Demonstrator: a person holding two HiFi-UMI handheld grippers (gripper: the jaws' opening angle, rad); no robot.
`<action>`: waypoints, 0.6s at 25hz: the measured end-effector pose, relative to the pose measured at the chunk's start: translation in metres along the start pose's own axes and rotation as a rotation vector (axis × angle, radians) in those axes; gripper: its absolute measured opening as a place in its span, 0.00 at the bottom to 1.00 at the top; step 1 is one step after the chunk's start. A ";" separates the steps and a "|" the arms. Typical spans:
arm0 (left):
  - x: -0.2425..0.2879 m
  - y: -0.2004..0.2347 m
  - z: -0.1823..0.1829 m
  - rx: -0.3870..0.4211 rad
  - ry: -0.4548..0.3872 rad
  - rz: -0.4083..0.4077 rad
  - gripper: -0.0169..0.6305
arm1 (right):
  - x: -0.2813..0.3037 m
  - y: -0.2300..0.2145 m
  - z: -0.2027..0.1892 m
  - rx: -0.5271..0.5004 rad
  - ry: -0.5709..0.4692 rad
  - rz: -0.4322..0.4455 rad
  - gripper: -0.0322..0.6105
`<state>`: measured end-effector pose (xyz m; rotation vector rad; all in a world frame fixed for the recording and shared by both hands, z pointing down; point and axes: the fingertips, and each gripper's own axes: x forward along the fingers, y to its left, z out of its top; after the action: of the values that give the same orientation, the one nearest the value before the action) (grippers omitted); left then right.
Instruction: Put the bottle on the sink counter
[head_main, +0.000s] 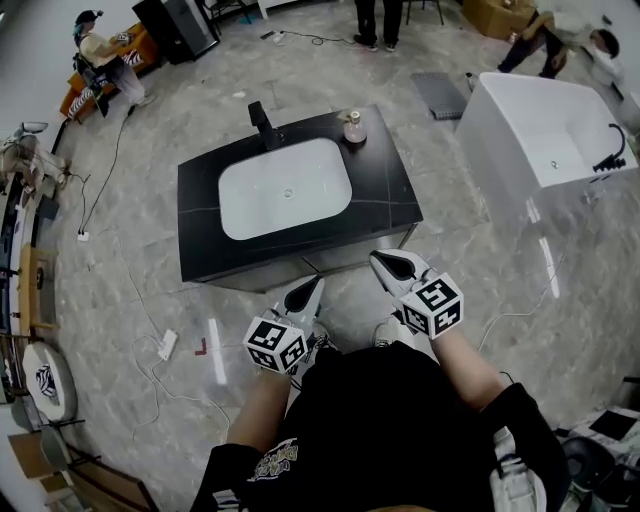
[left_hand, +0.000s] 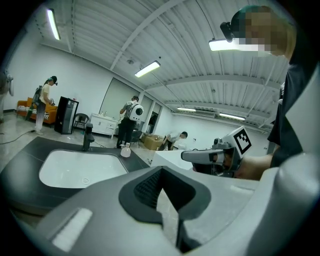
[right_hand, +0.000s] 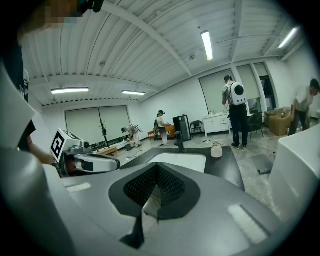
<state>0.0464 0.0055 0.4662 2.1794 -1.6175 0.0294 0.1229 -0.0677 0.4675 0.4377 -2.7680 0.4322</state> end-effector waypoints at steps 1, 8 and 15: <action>0.002 -0.004 0.000 -0.001 -0.005 0.007 0.03 | -0.004 -0.002 -0.001 -0.006 0.003 0.008 0.09; 0.016 -0.032 -0.012 -0.016 -0.017 0.032 0.03 | -0.025 -0.015 -0.008 -0.026 0.017 0.047 0.09; 0.023 -0.045 -0.017 -0.025 -0.016 0.057 0.03 | -0.034 -0.021 -0.018 -0.026 0.035 0.082 0.09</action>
<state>0.0994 0.0011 0.4730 2.1191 -1.6798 0.0088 0.1658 -0.0725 0.4774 0.3083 -2.7618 0.4180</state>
